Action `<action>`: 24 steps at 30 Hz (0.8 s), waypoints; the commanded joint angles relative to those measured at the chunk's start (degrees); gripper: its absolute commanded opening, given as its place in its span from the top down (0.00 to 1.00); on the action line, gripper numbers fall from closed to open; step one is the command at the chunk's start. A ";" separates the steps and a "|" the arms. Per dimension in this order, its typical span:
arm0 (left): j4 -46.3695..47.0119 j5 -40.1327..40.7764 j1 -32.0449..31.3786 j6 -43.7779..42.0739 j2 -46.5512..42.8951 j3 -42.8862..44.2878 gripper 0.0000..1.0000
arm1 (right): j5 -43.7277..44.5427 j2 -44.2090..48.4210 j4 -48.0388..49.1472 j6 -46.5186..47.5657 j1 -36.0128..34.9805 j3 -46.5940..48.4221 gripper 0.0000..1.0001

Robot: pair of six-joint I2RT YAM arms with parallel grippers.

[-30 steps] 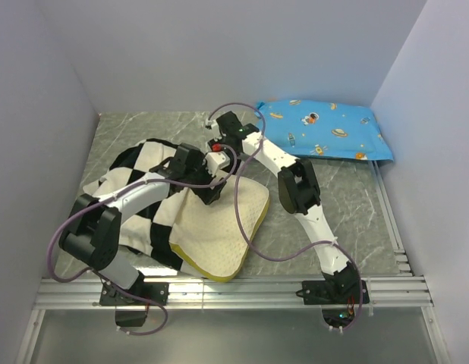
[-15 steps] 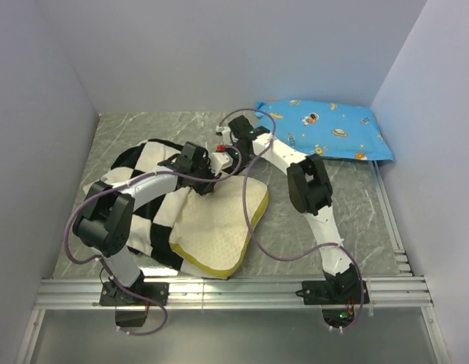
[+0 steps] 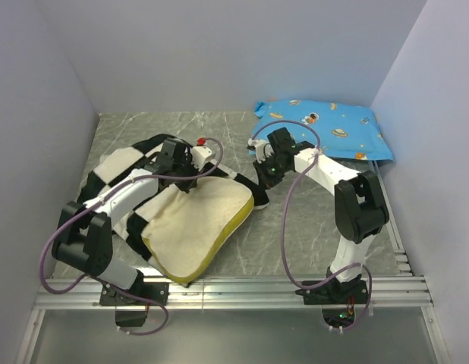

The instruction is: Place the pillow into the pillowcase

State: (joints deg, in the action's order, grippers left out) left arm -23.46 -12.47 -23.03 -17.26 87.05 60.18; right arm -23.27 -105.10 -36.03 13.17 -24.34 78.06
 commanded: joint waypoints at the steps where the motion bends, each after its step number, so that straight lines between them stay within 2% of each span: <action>1: 2.80 14.73 3.43 -3.22 -3.98 0.02 1.00 | 2.70 3.41 -8.44 4.14 3.50 -5.37 1.00; 6: 8.68 20.20 3.34 -2.52 -5.22 -2.61 1.00 | -1.33 6.74 -9.14 3.89 5.00 -11.16 1.00; 10: 11.24 21.08 1.50 1.69 1.78 -2.27 1.00 | -6.08 7.72 -9.58 2.22 3.43 -10.30 1.00; 13: 10.46 20.73 1.67 7.40 8.64 3.69 1.00 | -6.97 7.28 -10.29 1.60 3.16 -6.71 1.00; 16: 9.40 17.23 2.63 13.55 12.69 8.87 1.00 | -3.55 4.82 -9.67 1.16 3.51 -1.00 1.00; 17: 8.01 14.08 2.72 16.44 13.32 10.03 1.00 | -2.93 3.86 -9.85 0.90 3.68 2.32 0.95; 20: 6.42 9.06 2.64 22.94 13.24 11.89 0.99 | -2.92 1.56 -10.64 -1.65 4.73 5.95 0.59; 21: 6.33 4.17 2.64 24.36 12.45 11.89 0.96 | -3.01 2.17 -10.29 -3.13 5.00 6.05 0.42; 22: 6.24 1.68 2.46 25.42 10.36 11.63 0.90 | -2.40 2.96 -9.94 -3.76 5.35 5.70 0.34; 23: 6.32 0.44 1.94 27.26 8.95 11.28 0.72 | -2.22 3.84 -9.41 -4.29 6.31 4.48 0.28; 24: 6.59 -0.44 1.41 27.80 7.37 11.01 0.63 | -2.31 5.85 -8.71 -5.25 6.84 3.86 0.27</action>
State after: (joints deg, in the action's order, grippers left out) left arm -18.31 -6.90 -21.15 2.68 99.74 69.93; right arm -27.18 -102.30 -42.92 11.18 -19.44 82.41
